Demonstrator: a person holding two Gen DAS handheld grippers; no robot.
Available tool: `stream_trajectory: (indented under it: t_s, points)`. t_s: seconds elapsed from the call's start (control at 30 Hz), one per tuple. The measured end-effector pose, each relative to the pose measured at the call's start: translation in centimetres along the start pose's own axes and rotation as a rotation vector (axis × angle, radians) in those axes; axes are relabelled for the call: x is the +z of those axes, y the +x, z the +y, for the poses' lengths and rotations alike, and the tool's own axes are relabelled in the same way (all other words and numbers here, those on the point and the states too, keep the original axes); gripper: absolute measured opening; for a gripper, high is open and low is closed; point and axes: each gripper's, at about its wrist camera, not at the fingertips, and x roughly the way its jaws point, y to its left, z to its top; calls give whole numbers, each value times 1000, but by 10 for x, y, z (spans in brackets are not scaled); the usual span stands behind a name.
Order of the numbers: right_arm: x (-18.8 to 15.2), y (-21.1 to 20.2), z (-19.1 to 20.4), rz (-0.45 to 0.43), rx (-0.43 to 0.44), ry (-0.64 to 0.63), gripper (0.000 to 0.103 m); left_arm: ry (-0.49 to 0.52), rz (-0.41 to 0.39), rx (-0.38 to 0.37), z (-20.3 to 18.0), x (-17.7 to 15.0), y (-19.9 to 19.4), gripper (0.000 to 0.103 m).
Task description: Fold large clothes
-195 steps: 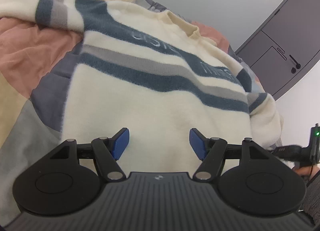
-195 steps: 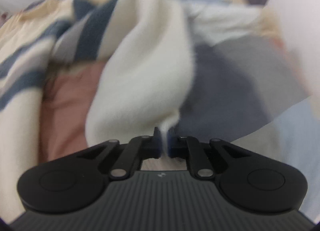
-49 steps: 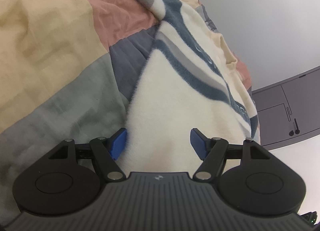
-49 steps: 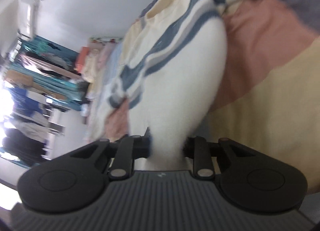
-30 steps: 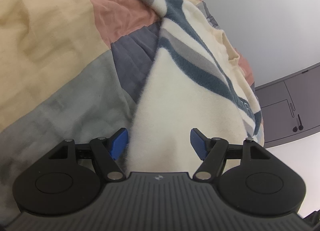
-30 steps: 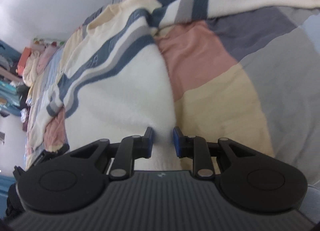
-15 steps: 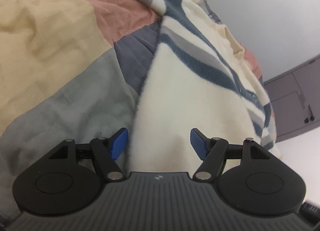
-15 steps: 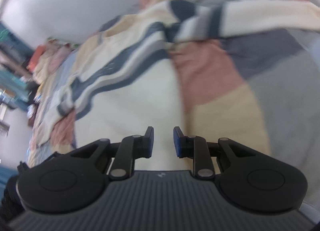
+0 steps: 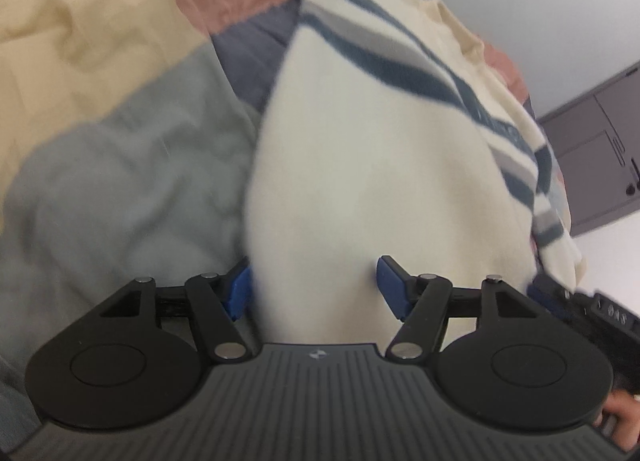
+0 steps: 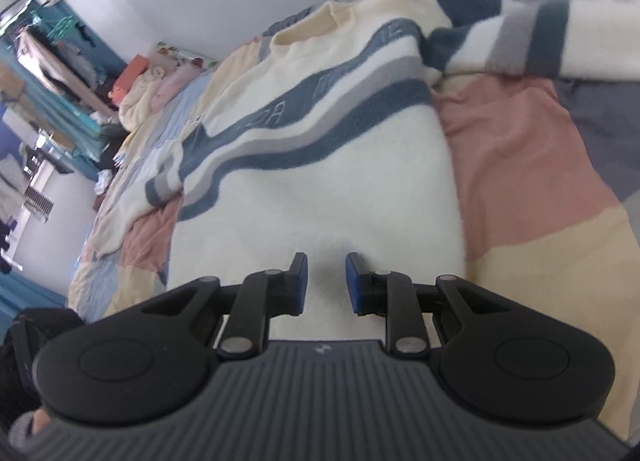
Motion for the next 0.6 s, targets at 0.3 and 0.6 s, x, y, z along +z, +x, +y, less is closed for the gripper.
stream_trajectory:
  t_s: [0.3,0.6]
  points:
    - [-1,8,2,13,25,-39,26,-7,10,-55,-8,-19,-8,18]
    - [-7,9,24,37,44,-102,26,86,-118,-56,-15,-18,-64,13]
